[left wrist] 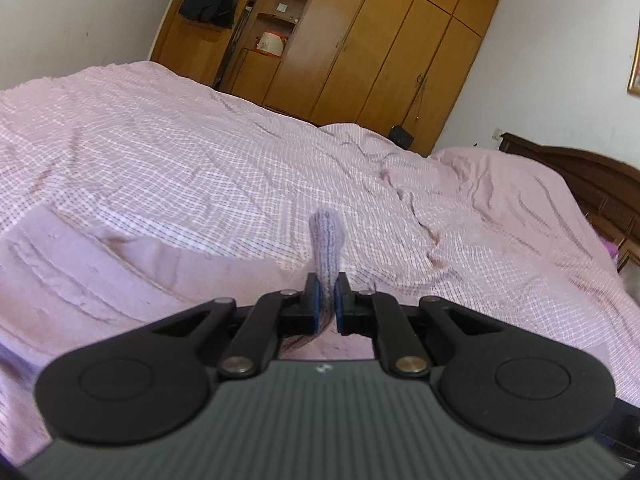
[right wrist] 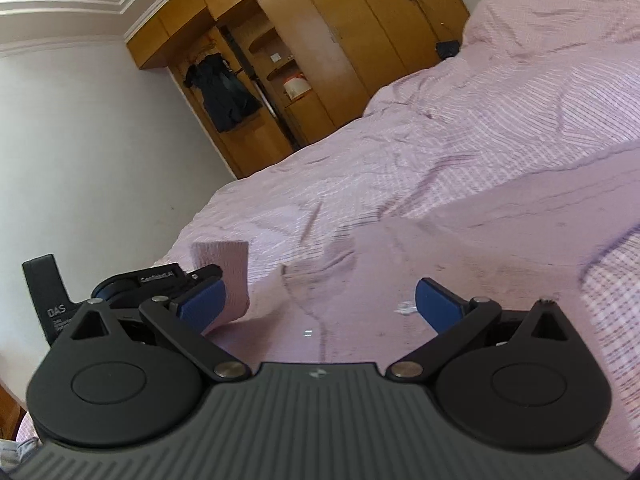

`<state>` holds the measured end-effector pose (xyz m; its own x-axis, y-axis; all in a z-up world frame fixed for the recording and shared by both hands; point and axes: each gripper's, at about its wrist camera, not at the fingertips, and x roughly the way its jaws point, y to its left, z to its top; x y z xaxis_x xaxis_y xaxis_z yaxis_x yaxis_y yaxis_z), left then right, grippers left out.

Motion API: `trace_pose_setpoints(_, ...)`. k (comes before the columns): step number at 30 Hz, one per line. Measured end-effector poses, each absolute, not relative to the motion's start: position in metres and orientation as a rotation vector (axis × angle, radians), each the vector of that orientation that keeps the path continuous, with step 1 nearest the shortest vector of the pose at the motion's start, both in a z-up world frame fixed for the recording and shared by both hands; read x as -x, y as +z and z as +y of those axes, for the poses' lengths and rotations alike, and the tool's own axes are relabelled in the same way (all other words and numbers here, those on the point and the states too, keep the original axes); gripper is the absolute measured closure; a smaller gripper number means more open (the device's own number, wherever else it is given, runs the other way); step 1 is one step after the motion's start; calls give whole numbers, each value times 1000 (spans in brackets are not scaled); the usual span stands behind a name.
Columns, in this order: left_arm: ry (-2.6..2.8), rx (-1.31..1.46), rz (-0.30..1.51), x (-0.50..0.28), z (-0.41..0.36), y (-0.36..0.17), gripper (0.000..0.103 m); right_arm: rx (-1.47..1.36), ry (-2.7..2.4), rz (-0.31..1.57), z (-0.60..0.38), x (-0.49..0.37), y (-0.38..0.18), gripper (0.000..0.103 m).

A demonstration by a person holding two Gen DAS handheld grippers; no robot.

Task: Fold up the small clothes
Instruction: 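Carry the held sleeve across the folded cardigan body with the left gripper, then open the left gripper to release the sleeve onto the body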

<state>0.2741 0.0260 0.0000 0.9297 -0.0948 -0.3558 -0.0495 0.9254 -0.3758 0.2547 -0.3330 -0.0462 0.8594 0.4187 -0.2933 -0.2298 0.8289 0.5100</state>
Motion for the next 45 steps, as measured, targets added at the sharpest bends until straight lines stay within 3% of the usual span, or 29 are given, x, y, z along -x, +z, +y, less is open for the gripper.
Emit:
trace_pose_setpoints(6,3,323,386,-280,-20,-14,94,-424,367,437,-354,-270,-71,0)
trace_pose_setpoints(20,-71,279,404,-294,-99,-39,93,-355,329,427,-383,-278,-74,0)
trace_pose_setpoints(38,-190,489,450,-297,-118,-44,93,-393,233,411,-395,-284,-74,0)
trace_pose_setpoints(41,-232,501,456,-296,-125,-45,90,-454,206,386,-408,-283,-73,0)
trace_pose_setpoints(45,-321,568,471,-296,-129,-49,77,-508,168,389,-420,-287,-76,0)
